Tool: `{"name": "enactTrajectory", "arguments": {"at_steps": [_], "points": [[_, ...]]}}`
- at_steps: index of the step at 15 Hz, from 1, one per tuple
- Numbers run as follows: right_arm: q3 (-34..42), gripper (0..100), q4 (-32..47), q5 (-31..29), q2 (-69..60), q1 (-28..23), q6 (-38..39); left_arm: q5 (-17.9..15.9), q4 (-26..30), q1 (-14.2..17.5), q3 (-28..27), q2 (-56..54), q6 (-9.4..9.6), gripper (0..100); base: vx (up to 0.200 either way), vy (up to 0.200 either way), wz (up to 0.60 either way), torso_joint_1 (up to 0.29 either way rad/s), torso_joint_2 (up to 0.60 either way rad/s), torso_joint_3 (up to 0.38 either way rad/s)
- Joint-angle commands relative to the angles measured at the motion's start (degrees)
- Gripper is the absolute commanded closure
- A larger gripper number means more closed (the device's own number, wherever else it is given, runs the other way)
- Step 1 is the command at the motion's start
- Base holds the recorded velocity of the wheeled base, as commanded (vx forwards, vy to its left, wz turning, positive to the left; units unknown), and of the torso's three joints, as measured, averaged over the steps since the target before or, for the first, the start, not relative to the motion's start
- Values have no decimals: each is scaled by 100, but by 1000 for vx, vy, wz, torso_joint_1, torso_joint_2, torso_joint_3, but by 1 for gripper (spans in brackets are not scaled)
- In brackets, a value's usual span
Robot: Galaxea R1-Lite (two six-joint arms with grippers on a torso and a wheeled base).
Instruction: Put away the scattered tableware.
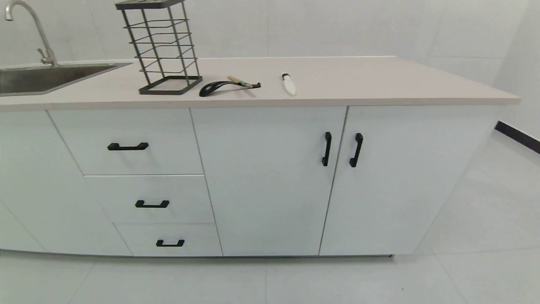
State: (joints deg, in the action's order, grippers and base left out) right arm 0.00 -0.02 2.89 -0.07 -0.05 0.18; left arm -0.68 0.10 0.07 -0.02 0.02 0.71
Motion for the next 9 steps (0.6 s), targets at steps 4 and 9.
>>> {"name": "enactTrajectory", "arguments": {"at_steps": [4,9], "points": [[0,100,11,1,7,-4,-1,-2,-1,1,2,-2,0,0,0,0,450,3,1,4],[0,100,11,1,16,-4,-1,-2,-1,1,2,-2,0,0,160,160,0,1,3,2]]}}
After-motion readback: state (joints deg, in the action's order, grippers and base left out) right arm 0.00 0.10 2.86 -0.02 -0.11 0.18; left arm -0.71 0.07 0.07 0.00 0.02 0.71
